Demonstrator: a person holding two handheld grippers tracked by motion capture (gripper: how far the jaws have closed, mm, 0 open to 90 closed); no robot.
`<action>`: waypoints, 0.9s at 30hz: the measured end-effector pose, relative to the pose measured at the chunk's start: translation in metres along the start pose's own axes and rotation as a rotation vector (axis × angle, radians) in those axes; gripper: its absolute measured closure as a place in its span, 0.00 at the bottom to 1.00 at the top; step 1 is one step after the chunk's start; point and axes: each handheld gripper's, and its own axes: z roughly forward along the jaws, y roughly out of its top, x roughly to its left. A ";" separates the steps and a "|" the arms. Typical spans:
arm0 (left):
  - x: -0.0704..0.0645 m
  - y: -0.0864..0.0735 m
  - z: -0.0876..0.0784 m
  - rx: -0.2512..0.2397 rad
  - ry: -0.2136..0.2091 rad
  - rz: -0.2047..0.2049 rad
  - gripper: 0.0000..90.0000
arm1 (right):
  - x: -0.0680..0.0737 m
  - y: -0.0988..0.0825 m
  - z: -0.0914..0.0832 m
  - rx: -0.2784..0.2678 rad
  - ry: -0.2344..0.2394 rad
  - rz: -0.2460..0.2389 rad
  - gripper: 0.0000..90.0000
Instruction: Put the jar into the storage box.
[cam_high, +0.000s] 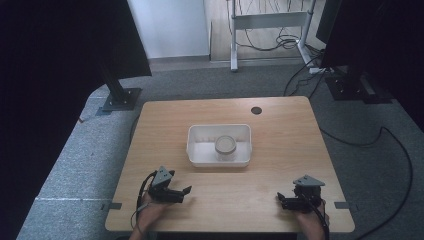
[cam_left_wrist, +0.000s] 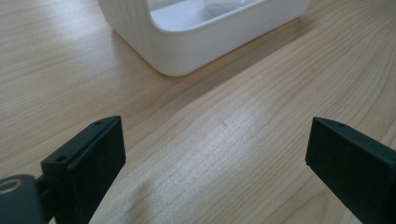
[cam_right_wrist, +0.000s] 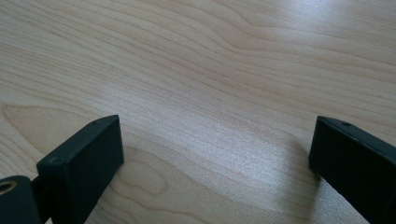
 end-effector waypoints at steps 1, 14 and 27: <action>0.000 -0.001 0.000 0.002 0.001 -0.002 0.05 | 0.000 0.000 0.000 0.000 0.000 0.000 0.03; -0.001 -0.011 0.006 0.073 -0.002 -0.023 0.05 | 0.000 0.000 0.000 0.000 0.000 0.000 0.03; -0.003 -0.010 0.011 0.159 0.024 -0.003 0.05 | 0.000 0.000 0.000 0.000 -0.001 0.001 0.03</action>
